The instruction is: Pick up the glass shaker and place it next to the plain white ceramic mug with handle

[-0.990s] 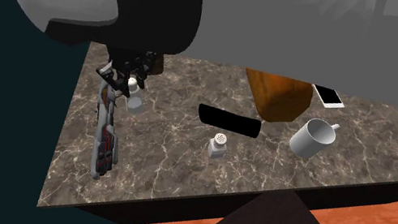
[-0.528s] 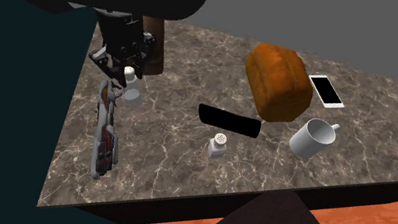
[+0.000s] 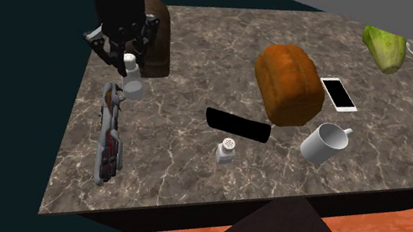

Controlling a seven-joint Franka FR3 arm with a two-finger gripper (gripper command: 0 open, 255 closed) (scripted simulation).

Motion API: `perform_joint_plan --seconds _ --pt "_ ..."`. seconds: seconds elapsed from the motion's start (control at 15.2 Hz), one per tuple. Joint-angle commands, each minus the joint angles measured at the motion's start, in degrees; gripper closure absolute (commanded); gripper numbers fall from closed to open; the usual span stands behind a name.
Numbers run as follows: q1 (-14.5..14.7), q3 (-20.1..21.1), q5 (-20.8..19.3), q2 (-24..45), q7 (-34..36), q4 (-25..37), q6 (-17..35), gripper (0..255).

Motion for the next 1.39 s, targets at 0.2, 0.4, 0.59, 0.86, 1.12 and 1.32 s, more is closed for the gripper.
perform_joint_plan --seconds 0.2,0.4,0.59,0.86,1.12,1.32 --pt "0.0 0.0 -0.1 0.0 0.3 3.8 -3.9 255" --pt "-1.1 -0.7 0.4 -4.0 -1.6 -1.3 -2.9 255" --pt "-2.7 -1.9 0.8 -9.6 -4.5 -8.3 -1.8 255" --pt "-4.5 -3.9 0.9 -16.5 -8.5 -16.2 -1.0 255" --pt "-6.4 -6.3 0.5 -22.7 -12.6 -22.8 -1.0 255" --pt "-7.8 -8.3 -0.3 -27.0 -15.7 -27.0 -1.3 255"
